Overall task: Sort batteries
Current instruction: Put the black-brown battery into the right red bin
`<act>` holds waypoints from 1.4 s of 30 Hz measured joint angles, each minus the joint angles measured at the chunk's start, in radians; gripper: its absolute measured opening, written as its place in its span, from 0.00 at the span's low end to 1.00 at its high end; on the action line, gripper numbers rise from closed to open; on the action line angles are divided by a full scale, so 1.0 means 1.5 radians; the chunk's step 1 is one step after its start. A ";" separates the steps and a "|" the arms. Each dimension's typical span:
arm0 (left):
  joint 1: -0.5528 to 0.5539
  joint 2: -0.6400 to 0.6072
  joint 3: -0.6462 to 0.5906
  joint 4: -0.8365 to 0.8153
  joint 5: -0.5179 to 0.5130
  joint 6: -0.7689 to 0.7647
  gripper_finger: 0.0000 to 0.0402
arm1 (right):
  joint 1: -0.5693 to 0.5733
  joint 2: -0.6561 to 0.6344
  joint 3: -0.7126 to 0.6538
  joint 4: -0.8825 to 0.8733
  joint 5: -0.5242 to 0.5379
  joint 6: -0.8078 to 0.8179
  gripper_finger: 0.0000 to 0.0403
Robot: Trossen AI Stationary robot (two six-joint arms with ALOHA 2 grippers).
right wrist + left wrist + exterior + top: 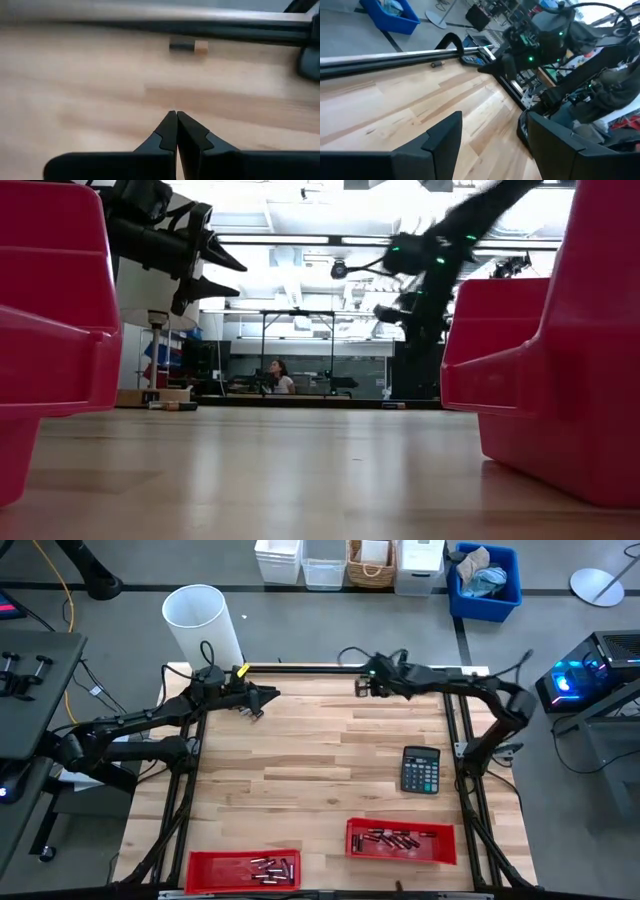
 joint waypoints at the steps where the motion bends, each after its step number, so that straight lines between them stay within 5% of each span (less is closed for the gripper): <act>1: 0.000 0.000 0.000 0.000 0.000 0.009 0.51 | -0.005 -0.020 -0.040 0.066 0.006 0.042 0.00; 5: 0.000 0.000 0.000 0.000 -0.007 0.016 0.51 | -0.034 -0.005 -0.091 0.198 0.060 0.128 0.00; 21: 0.000 0.000 0.000 0.001 -0.058 0.017 0.51 | -0.107 0.242 0.137 0.079 0.010 0.096 0.00; 35: 0.000 0.000 0.000 0.001 -0.082 0.017 0.51 | -0.134 0.250 0.140 0.099 -0.031 0.107 0.00; 42: 0.000 0.000 0.000 0.000 -0.082 0.017 0.51 | -0.106 0.195 0.138 0.050 -0.110 -0.014 0.00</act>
